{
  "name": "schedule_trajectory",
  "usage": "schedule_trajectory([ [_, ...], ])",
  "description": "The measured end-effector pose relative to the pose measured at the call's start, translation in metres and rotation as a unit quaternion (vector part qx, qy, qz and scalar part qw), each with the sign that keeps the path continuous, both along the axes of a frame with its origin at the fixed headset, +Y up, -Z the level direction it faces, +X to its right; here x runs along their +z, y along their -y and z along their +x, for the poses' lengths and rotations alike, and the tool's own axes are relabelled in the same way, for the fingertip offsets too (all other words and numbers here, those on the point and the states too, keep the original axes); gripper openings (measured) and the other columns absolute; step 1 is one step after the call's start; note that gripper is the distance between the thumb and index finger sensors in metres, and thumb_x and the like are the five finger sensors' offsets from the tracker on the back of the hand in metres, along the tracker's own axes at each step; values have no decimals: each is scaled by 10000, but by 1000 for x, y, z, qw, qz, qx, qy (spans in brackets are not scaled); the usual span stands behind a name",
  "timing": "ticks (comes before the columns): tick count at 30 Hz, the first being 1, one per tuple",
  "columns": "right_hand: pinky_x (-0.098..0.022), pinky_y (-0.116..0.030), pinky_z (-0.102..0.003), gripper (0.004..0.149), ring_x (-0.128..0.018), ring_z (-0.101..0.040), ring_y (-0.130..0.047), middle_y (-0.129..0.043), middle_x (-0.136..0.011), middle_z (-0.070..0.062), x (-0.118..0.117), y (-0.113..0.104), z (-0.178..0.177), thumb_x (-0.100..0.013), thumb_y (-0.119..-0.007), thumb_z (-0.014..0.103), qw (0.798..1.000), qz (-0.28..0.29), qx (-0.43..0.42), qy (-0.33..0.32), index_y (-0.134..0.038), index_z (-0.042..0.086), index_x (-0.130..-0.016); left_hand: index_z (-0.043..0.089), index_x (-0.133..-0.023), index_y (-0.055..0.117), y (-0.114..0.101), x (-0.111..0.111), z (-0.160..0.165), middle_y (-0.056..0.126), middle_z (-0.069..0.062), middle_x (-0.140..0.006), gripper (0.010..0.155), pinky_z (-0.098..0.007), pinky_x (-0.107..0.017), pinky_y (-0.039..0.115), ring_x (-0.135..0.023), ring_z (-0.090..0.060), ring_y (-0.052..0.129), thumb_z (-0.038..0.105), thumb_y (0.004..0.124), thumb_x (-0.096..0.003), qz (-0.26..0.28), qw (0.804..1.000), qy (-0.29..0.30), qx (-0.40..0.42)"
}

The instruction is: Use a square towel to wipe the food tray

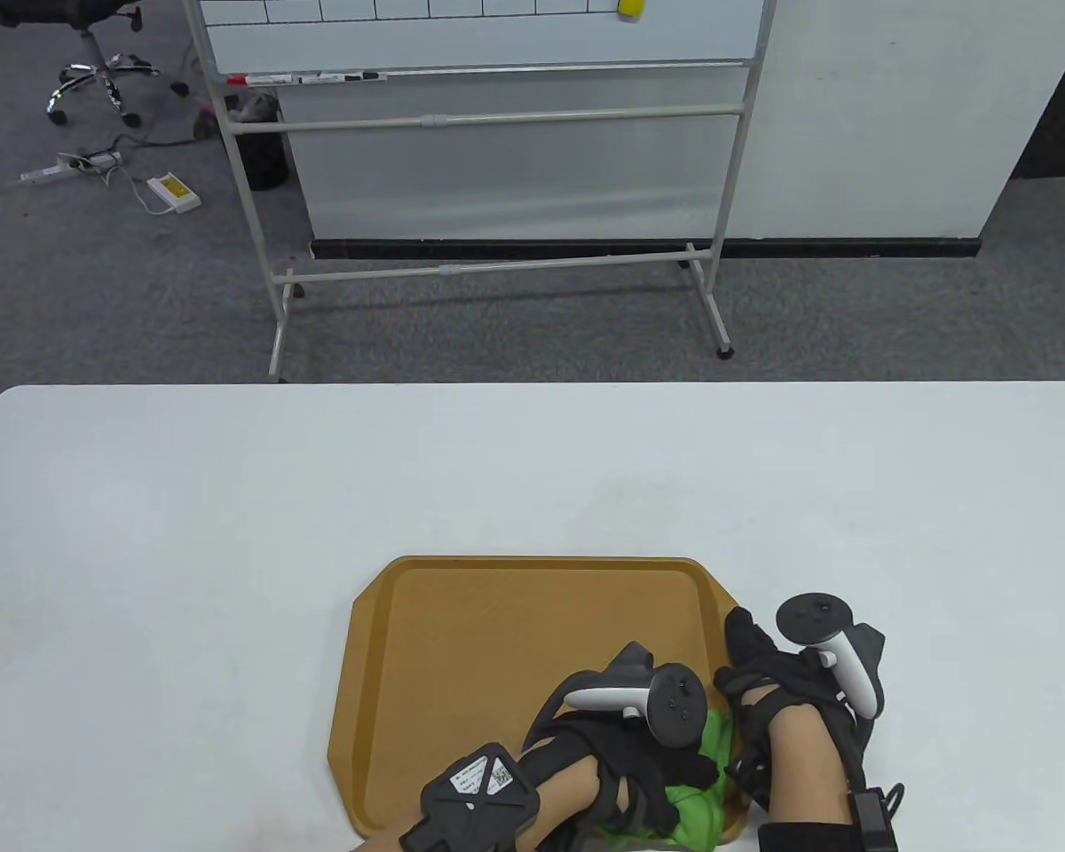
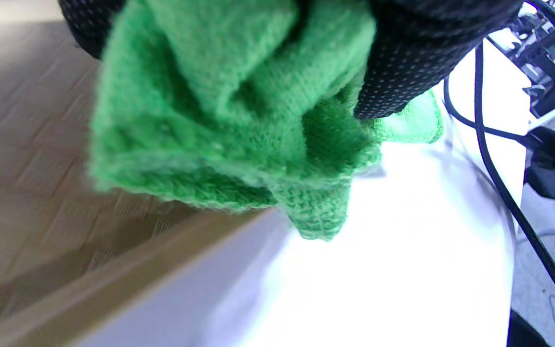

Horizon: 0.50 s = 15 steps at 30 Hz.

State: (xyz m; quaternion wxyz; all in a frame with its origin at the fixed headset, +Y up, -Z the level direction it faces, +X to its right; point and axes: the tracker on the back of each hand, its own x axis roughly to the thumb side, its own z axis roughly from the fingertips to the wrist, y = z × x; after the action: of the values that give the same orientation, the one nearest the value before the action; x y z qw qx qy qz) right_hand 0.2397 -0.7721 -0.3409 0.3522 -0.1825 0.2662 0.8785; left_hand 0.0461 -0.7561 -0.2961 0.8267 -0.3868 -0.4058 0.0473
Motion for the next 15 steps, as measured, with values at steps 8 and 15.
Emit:
schedule_trajectory([
  [8, -503, -751, -455, 730, -673, -275, -833, -337, -1188, 49, 0, 0, 0, -497, -787, 360, 1000, 2, 5, 1, -270, 424, -1009, 400, -1087, 570, -11, 16, -44, 370, 125, -1190, 639, -406, -439, 761, -623, -270, 831, 439, 862, -519, 14, 999, 19, -47],
  [15, -503, -750, -460, 732, -671, -276, -834, -340, -1188, 41, 0, 0, -1, -495, -782, 348, 1000, 3, 14, 0, -266, 418, -1010, 401, -1064, 635, -20, 18, -122, 467, 126, -1179, 609, -417, -433, 775, -610, -279, 862, 427, 887, -510, 28, 995, -22, -91],
])
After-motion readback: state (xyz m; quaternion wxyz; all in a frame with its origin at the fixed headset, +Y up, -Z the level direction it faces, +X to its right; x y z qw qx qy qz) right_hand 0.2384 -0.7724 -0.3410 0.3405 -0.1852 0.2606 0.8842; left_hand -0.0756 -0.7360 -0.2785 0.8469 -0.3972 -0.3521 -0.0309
